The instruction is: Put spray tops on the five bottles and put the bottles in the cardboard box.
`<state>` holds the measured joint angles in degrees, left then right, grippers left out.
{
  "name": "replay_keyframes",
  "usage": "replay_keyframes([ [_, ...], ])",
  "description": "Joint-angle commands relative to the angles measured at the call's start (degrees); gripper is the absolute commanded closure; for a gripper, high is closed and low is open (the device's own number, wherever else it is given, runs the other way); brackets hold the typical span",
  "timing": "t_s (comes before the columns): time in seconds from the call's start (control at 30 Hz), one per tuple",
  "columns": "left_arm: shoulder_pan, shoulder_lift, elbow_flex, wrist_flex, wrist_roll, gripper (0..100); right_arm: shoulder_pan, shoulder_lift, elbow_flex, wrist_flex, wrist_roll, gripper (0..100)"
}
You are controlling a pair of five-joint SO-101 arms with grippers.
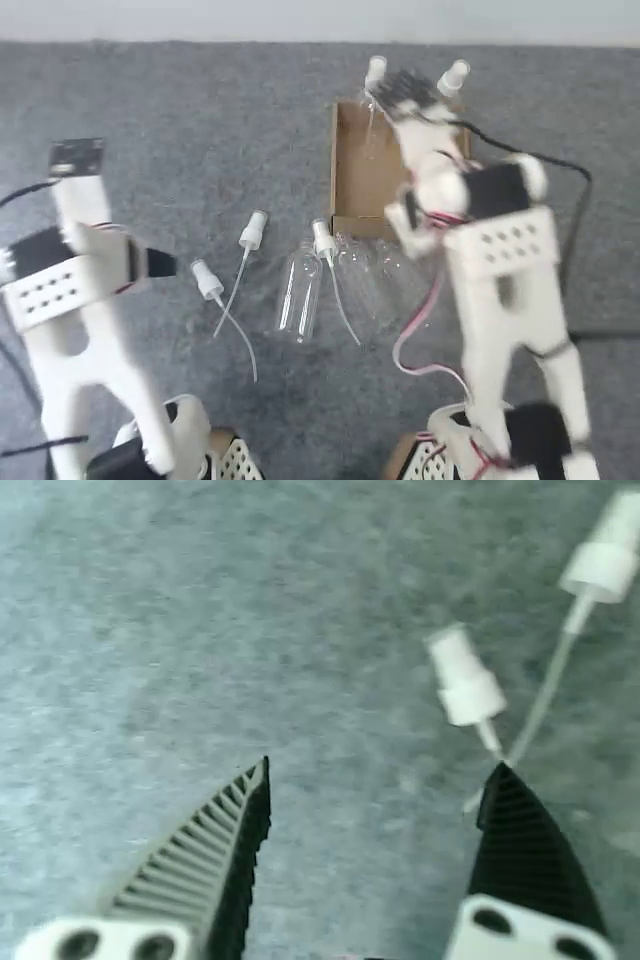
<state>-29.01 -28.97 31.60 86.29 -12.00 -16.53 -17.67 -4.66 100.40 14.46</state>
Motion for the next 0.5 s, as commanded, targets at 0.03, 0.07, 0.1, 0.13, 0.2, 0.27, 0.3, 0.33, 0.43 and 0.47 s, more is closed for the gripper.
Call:
replay_keyframes([
  [0.03,10.11,-0.79,-2.24,1.14,6.15,69,13.93,-16.4,19.87,-7.08,13.01,83.2],
  [0.07,12.48,-0.88,-1.8,0.88,7.38,69,16.4,-18.95,23.38,-8.92,14.51,83.2],
  [0.1,14.68,-0.88,-1.19,0.7,8.44,69,18.68,-21.41,26.64,-10.51,15.65,83.2],
  [0.13,16.62,-0.88,-0.4,0.18,9.14,69,20.79,-23.96,29.71,-12.0,16.7,83.2],
  [0.2,19.16,-0.88,2.24,-2.37,9.49,69,24.31,-28.7,35.87,-14.9,18.64,83.2],
  [0.27,20.31,-0.88,5.93,-6.24,9.41,69,26.42,-33.27,41.49,-17.36,20.57,83.2],
  [0.3,20.57,-0.88,8.04,-8.7,9.41,69,26.68,-35.21,44.04,-18.33,21.27,83.2],
  [0.33,20.57,-0.88,10.33,-11.34,9.41,69,26.59,-36.97,46.15,-19.03,21.63,83.2],
  [0.43,20.66,-0.88,16.13,-17.49,9.14,69,25.01,-40.92,50.2,-20.18,21.54,83.1],
  [0.47,20.57,-0.88,17.54,-18.73,8.35,69,23.87,-41.27,50.73,-20.18,21.36,83.1],
])
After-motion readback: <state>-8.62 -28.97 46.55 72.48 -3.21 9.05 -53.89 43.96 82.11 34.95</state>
